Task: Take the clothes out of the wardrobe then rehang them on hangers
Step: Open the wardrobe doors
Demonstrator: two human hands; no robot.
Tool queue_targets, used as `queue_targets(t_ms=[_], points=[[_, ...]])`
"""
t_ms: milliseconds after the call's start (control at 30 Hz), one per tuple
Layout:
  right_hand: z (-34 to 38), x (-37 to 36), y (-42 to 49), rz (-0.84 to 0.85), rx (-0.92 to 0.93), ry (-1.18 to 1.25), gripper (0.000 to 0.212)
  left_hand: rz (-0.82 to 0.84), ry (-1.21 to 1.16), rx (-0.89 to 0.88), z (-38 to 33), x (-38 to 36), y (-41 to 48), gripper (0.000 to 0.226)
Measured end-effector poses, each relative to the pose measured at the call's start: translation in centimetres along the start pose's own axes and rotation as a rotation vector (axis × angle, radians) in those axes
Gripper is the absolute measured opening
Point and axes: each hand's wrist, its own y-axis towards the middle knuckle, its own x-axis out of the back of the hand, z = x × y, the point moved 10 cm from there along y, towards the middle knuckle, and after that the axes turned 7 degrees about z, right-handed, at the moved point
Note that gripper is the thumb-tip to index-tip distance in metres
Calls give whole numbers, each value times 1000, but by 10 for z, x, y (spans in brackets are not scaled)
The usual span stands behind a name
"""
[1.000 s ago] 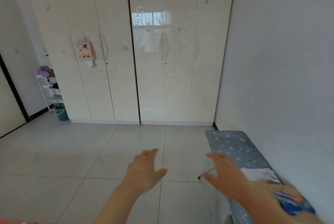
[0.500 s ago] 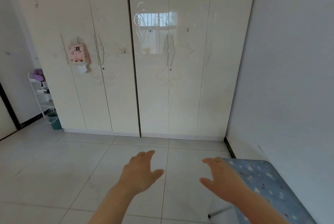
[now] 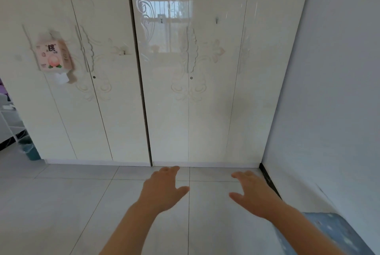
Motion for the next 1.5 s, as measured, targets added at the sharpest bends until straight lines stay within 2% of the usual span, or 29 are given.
queue_targets(t_ms=[233,533,633,1033,1200,1500], points=[[-1,20,143,-12,18,30,59,11,39,0,17,29,133,66],[5,84,322,-36,59,67,58,-49,100,-17,18,113,299,63],[10,97,370,-27,69,64,58,-16,86,-14,27,125,348,63],[27,145,590,-73,-21,61,57,-20,134,-168,66,202,575,58],[37,185,667,-158,-37,92,55,-70,190,-229,71,253,659,56],[26,253,771,-303,17,119,46,-179,107,-337,45,305,767,49]])
